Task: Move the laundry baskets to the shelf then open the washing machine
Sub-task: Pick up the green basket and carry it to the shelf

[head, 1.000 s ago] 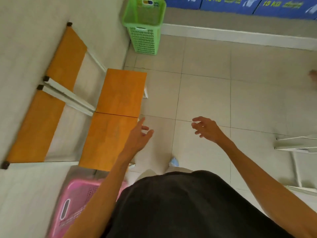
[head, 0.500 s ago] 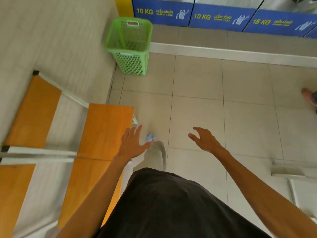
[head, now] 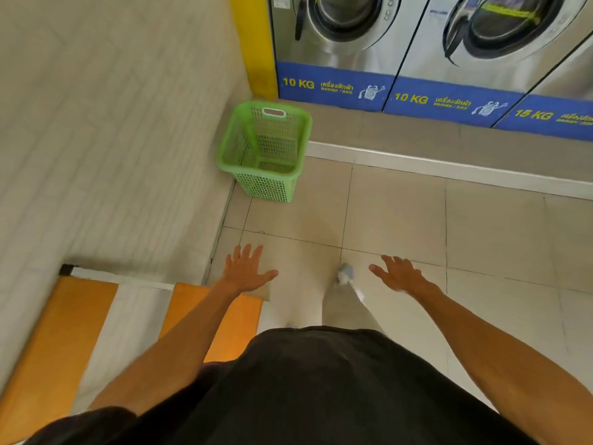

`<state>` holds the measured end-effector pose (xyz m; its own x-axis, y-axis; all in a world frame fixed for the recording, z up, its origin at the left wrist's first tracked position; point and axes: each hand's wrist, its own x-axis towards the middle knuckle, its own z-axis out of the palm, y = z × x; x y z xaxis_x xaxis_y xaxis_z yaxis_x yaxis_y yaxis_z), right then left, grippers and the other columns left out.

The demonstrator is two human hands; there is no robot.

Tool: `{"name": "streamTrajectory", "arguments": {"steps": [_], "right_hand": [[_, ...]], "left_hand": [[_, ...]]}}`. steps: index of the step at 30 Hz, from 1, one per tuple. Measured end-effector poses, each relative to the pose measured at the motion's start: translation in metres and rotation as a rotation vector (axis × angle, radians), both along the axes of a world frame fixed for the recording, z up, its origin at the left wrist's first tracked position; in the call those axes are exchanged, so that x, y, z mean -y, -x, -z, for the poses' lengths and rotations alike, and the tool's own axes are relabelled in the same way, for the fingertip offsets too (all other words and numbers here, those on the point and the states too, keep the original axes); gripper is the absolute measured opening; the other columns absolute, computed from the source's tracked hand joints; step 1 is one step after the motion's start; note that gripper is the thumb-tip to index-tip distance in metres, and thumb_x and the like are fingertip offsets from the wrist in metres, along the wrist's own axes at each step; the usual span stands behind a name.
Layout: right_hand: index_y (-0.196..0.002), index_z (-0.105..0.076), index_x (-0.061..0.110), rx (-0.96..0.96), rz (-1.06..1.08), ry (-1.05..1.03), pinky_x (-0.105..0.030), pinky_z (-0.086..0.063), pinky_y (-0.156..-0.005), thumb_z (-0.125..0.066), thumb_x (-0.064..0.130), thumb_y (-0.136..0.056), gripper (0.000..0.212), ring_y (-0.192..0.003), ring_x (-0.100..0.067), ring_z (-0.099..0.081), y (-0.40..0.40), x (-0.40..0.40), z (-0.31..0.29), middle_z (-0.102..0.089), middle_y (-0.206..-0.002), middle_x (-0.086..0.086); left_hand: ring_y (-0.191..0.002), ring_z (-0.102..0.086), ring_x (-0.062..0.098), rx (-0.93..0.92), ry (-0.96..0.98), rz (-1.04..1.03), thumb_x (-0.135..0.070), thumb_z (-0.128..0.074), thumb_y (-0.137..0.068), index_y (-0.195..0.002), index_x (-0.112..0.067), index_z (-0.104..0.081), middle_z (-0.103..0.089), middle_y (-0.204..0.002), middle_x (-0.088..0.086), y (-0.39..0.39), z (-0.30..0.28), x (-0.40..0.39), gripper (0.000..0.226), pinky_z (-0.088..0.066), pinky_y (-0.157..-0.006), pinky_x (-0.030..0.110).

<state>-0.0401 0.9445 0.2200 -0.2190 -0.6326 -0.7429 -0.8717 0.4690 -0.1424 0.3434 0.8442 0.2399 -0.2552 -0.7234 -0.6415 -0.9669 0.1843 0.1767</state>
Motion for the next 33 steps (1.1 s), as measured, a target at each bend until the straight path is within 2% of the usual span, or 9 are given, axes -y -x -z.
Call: {"name": "streamTrajectory", "arguments": {"steps": [5,9,17,19,24,28,31,33], "right_hand": [[-0.155,-0.018,0.021,0.033,-0.131,0.093,-0.058,-0.014,-0.116,-0.022,0.07,-0.091,0.08,-0.148,-0.036,-0.017,0.029,0.165,-0.008,-0.017,-0.162,-0.011],[-0.154,-0.021,0.02,0.055,-0.277,0.128,-0.057,-0.021,-0.114,-0.024,0.069,-0.092,0.079,-0.144,-0.036,-0.026,0.055,0.291,-0.021,-0.026,-0.159,-0.012],[-0.152,-0.024,0.02,0.021,-0.54,0.063,-0.057,-0.027,-0.113,-0.022,0.079,-0.084,0.09,-0.143,-0.032,-0.03,0.088,0.486,-0.023,-0.031,-0.157,-0.01],[-0.152,-0.026,0.019,0.027,-0.6,0.055,-0.055,-0.03,-0.111,-0.024,0.079,-0.084,0.09,-0.141,-0.032,-0.034,0.087,0.53,-0.016,-0.035,-0.155,-0.011],[-0.15,-0.03,0.01,0.106,-0.646,0.055,-0.045,-0.033,-0.111,-0.042,0.061,-0.093,0.077,-0.138,-0.033,-0.039,0.051,0.624,-0.017,-0.038,-0.152,-0.016],[-0.145,-0.038,0.009,0.208,-0.645,0.067,-0.04,-0.037,-0.103,-0.048,0.045,-0.097,0.061,-0.132,-0.034,-0.046,0.022,0.672,-0.019,-0.048,-0.145,-0.016],[-0.136,-0.047,0.01,0.242,-0.709,-0.008,-0.04,-0.042,-0.097,-0.05,0.046,-0.095,0.055,-0.124,-0.034,-0.053,0.005,0.707,-0.002,-0.056,-0.136,-0.015],[-0.14,-0.044,0.01,0.221,-0.727,-0.059,-0.039,-0.041,-0.1,-0.05,0.048,-0.094,0.06,-0.127,-0.034,-0.051,-0.006,0.731,0.02,-0.053,-0.14,-0.015]], "left_hand": [[-0.152,-0.003,0.036,0.029,-0.02,-0.091,-0.074,-0.038,-0.088,-0.158,-0.02,-0.008,-0.006,-0.165,0.013,0.036,0.015,0.107,0.093,-0.008,-0.121,0.055],[-0.152,-0.006,0.035,-0.004,-0.018,-0.275,-0.07,-0.041,-0.09,-0.158,-0.02,-0.008,-0.007,-0.165,0.013,0.077,0.017,0.174,0.091,-0.012,-0.122,0.052],[-0.151,-0.013,0.033,-0.052,0.012,-0.546,-0.068,-0.044,-0.09,-0.157,-0.023,-0.013,-0.014,-0.164,0.011,0.134,0.024,0.282,0.086,-0.016,-0.119,0.052],[-0.15,-0.014,0.034,-0.061,0.011,-0.627,-0.068,-0.044,-0.09,-0.157,-0.023,-0.013,-0.015,-0.164,0.012,0.137,0.03,0.307,0.087,-0.017,-0.119,0.054],[-0.15,-0.013,0.036,-0.084,-0.043,-0.809,-0.067,-0.044,-0.09,-0.157,-0.02,-0.013,-0.014,-0.164,0.013,0.144,0.042,0.351,0.087,-0.018,-0.119,0.056],[-0.149,-0.014,0.037,-0.121,-0.078,-0.954,-0.063,-0.047,-0.091,-0.157,-0.019,-0.014,-0.015,-0.163,0.014,0.156,0.051,0.377,0.085,-0.019,-0.118,0.055],[-0.149,-0.016,0.036,-0.149,-0.058,-1.06,-0.06,-0.05,-0.091,-0.156,-0.021,-0.016,-0.018,-0.163,0.014,0.158,0.066,0.395,0.083,-0.021,-0.117,0.056],[-0.149,-0.018,0.036,-0.15,-0.046,-1.1,-0.061,-0.051,-0.091,-0.156,-0.022,-0.018,-0.019,-0.162,0.015,0.159,0.082,0.403,0.083,-0.023,-0.117,0.056]]}}
